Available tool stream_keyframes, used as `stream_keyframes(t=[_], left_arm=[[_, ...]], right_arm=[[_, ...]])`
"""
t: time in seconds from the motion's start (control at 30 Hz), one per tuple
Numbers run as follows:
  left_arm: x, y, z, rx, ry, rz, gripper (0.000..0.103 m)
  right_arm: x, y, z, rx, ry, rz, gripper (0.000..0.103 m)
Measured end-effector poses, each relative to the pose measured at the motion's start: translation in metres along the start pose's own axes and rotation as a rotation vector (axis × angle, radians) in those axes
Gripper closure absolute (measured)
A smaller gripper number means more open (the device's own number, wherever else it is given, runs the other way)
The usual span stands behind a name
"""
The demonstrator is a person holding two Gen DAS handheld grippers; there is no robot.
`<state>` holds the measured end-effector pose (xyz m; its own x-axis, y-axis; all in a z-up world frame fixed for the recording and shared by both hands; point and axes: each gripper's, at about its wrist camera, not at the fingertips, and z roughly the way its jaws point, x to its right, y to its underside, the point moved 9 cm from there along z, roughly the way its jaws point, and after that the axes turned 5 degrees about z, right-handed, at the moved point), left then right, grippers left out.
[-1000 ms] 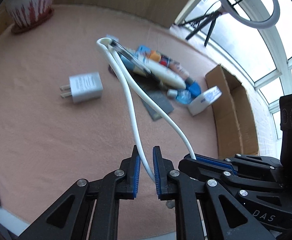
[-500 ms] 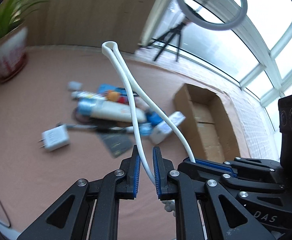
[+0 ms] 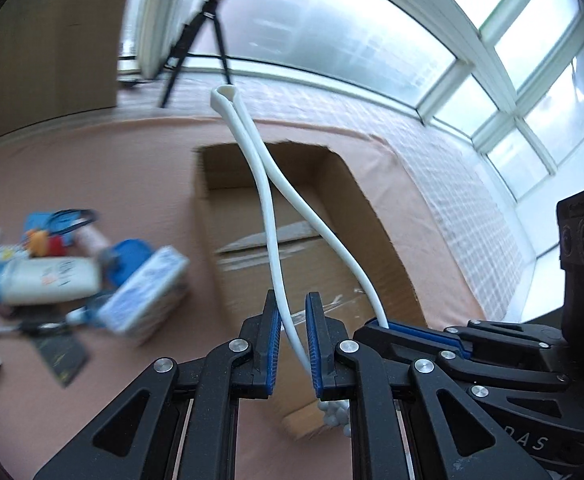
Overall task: Organize objects
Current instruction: 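Lift the white massager with the right gripper and lower it into the cardboard box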
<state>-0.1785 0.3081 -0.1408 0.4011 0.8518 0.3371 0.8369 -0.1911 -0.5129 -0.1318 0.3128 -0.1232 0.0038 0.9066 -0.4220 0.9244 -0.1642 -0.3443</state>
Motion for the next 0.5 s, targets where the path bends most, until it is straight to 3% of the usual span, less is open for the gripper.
stream_keyframes(t=[0.4,0.43,0.5], left_arm=[[0.037,-0.005,0.058,-0.075,0.009,0.056,0.089],[0.035,-0.004,0.059,-0.077,-0.009,0.059,0.088],[0.032,-0.002,0.057,-0.077,-0.037,0.064,0.073]], right_arm=[[0.069,-0.01,0.011,0.011,0.087,0.089,0.097],[0.073,-0.011,0.01,0.021,0.105,0.091,0.097],[0.082,-0.013,0.007,0.035,0.146,0.094,0.092]])
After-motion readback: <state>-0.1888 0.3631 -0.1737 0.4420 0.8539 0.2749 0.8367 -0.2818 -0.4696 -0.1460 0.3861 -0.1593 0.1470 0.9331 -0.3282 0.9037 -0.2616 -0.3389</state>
